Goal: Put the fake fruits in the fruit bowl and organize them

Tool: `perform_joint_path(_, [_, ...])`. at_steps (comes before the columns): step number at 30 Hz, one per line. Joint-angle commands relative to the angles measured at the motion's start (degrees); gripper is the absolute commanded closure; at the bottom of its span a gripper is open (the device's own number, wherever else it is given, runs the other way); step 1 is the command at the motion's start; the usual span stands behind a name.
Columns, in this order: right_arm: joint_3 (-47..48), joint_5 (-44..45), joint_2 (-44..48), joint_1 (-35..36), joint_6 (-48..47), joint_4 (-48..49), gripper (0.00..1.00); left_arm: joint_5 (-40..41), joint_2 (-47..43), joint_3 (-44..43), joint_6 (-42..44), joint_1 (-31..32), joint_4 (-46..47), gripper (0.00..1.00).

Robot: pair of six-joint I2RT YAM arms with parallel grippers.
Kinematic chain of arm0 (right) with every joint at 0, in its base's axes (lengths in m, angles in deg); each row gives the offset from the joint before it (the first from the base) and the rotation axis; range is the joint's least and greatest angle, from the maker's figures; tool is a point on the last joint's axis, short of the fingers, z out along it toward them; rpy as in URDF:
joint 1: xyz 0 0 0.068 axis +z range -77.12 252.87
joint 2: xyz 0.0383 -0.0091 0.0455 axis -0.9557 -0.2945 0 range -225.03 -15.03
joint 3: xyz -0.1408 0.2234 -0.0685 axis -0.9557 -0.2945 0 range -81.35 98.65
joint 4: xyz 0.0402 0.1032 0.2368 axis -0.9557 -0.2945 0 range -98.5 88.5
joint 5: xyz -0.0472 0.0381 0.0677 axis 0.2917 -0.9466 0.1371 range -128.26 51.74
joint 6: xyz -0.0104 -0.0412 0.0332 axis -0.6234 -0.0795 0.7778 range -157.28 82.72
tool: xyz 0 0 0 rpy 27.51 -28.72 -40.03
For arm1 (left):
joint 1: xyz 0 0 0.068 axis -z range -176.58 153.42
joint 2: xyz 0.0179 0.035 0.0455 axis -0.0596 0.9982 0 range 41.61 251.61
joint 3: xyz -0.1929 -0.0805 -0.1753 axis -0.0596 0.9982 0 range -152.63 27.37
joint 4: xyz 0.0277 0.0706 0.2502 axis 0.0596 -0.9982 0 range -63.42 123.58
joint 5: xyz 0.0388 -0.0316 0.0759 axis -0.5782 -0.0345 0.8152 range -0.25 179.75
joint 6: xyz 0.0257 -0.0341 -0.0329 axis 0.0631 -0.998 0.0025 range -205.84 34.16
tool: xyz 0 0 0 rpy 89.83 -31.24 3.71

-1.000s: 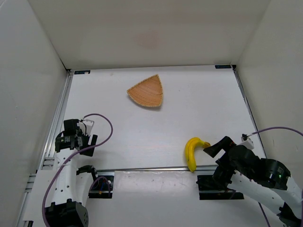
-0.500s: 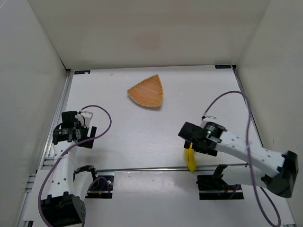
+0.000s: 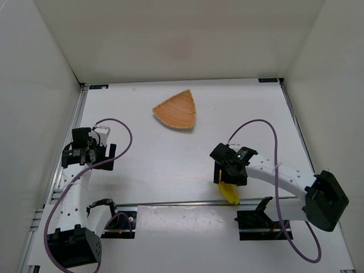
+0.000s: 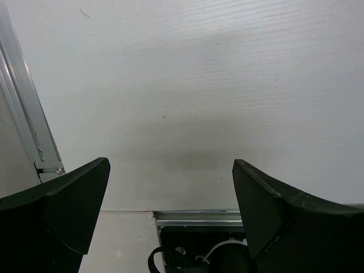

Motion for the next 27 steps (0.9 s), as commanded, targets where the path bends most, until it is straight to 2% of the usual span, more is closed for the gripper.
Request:
perform_joint_path(1, [-1.2,-6.3,-3.2,-0.7,-6.8,8.3,0.17,-2.5,0.0,-2.8,-1.7,0.2,1.9,0.0])
perform_joint_path(2, [-1.2,-6.3,-3.8,-0.7,-7.7,8.9,0.18,-2.5,0.0,-2.8,-1.7,0.2,1.9,0.0])
perform_joint_path(4, [-1.2,-6.8,-5.0,-1.3,-8.4,9.7,0.24,-1.8,0.0,-2.8,-2.2,0.2,2.4,0.0])
perform_joint_path(5, [-0.5,-6.8,-6.1,-1.3,-8.5,9.7,0.33,-1.3,0.0,-2.8,-2.7,0.2,2.4,0.0])
perform_joint_path(7, [0.4,-6.8,-7.9,-2.7,-10.2,9.7,0.42,1.1,0.0,-2.8,-3.5,0.2,3.2,0.0])
perform_joint_path(10, [4.4,-7.3,-11.5,-3.2,-13.9,9.0,0.66,2.6,0.0,-2.3,-4.6,0.2,3.9,0.0])
perform_joint_path(11, [6.0,-7.3,-12.8,-3.2,-14.6,8.2,0.81,3.2,0.0,-1.8,-4.6,0.2,4.4,0.0])
perform_joint_path(13, [11.8,-5.9,-16.5,-3.2,-16.0,5.4,0.96,3.3,0.7,-1.8,-4.6,0.2,4.4,0.0])
perform_joint_path(14, [14.0,-5.9,-17.5,-3.2,-17.5,4.8,1.0,3.3,0.7,-1.2,-4.6,0.2,4.4,0.0])
perform_joint_path(18, [29.3,-6.5,-22.0,-3.2,-21.8,4.8,1.0,3.8,1.3,-1.2,-4.6,0.2,4.4,0.0])
perform_joint_path(20, [42.1,-7.1,-27.4,-3.2,-23.9,4.8,1.0,3.8,1.8,-1.2,-4.6,0.2,4.4,0.0])
perform_joint_path(22, [51.7,-7.7,-35.2,-3.9,-26.9,4.8,1.0,3.8,2.7,-1.2,-4.6,0.2,5.0,0.0])
perform_joint_path(23, [62.0,-8.4,-38.2,-4.6,-27.7,4.8,1.0,3.8,3.5,-1.2,-4.6,0.2,5.0,0.0])
perform_joint_path(24, [67.3,-9.9,-44.5,-5.1,-28.5,4.8,1.0,3.8,3.5,-1.7,-4.6,0.2,5.0,0.0])
perform_joint_path(26, [77.3,-11.3,-51.3,-6.7,-29.6,4.8,1.0,3.8,5.7,-2.4,-4.6,0.2,5.6,0.0])
perform_joint_path(27, [86.5,-12.4,-57.9,-8.2,-29.6,5.4,1.0,3.3,6.4,-3.0,-4.6,0.2,5.6,0.0])
